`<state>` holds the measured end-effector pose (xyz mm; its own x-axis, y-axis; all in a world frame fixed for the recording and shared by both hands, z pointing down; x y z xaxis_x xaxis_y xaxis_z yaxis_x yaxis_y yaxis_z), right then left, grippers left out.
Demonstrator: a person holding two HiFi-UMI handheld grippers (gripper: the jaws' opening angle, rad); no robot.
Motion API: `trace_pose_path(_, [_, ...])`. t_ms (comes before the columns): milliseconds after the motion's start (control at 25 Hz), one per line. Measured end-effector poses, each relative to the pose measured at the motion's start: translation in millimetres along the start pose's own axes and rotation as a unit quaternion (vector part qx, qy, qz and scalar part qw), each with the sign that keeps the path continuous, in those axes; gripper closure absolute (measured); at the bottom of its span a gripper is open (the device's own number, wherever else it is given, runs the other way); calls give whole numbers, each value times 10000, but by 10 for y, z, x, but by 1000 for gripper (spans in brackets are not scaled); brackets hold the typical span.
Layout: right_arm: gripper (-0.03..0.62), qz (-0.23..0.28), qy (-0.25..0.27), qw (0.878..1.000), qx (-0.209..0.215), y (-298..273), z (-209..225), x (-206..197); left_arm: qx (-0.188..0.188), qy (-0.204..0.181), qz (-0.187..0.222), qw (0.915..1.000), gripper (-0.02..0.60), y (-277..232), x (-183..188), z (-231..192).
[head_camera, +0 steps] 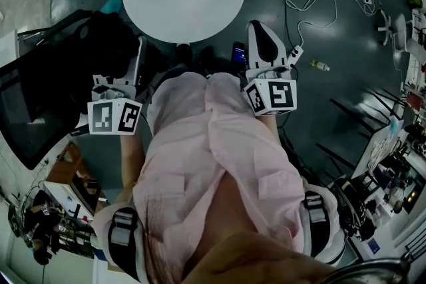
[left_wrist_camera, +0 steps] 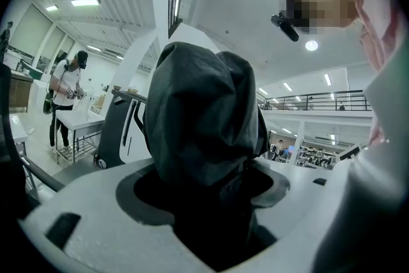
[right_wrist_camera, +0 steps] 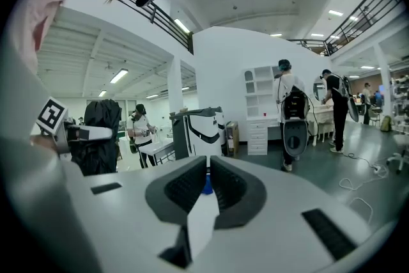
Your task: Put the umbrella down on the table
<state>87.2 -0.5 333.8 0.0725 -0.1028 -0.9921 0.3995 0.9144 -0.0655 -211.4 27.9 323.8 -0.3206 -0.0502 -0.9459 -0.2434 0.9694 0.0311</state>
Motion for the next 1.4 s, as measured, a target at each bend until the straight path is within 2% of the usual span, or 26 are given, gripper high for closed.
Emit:
trace_pose_path(320, [558, -95, -151, 9998, -107, -130, 187, -50, 106, 58, -168, 9998, 262, -213, -60, -9])
trace_pose_path(960, [557, -138, -124, 9966, 804, -684, 661, 33, 925, 19, 162, 9956, 262, -426, -97, 280])
trace_pose_path(1200, [557, -119, -176, 9965, 813, -821, 660, 79, 885, -61, 9, 9961, 262, -514, -74, 247])
trace_pose_path(1400, [557, -136, -230, 9968, 752, -860, 580, 75, 686, -237, -218, 9971, 262, -594, -26, 171])
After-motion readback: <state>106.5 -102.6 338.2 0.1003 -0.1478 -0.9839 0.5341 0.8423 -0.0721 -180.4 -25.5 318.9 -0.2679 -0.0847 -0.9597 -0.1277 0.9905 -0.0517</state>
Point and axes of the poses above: the fingertips, and each gripper's own axes: y backward along the fingers, z to its right, x out of its top, the point moved 4 cm from there along y, backward along the fingers, and after that the axes turned 10 degrees about z, right-handed, at the moved point
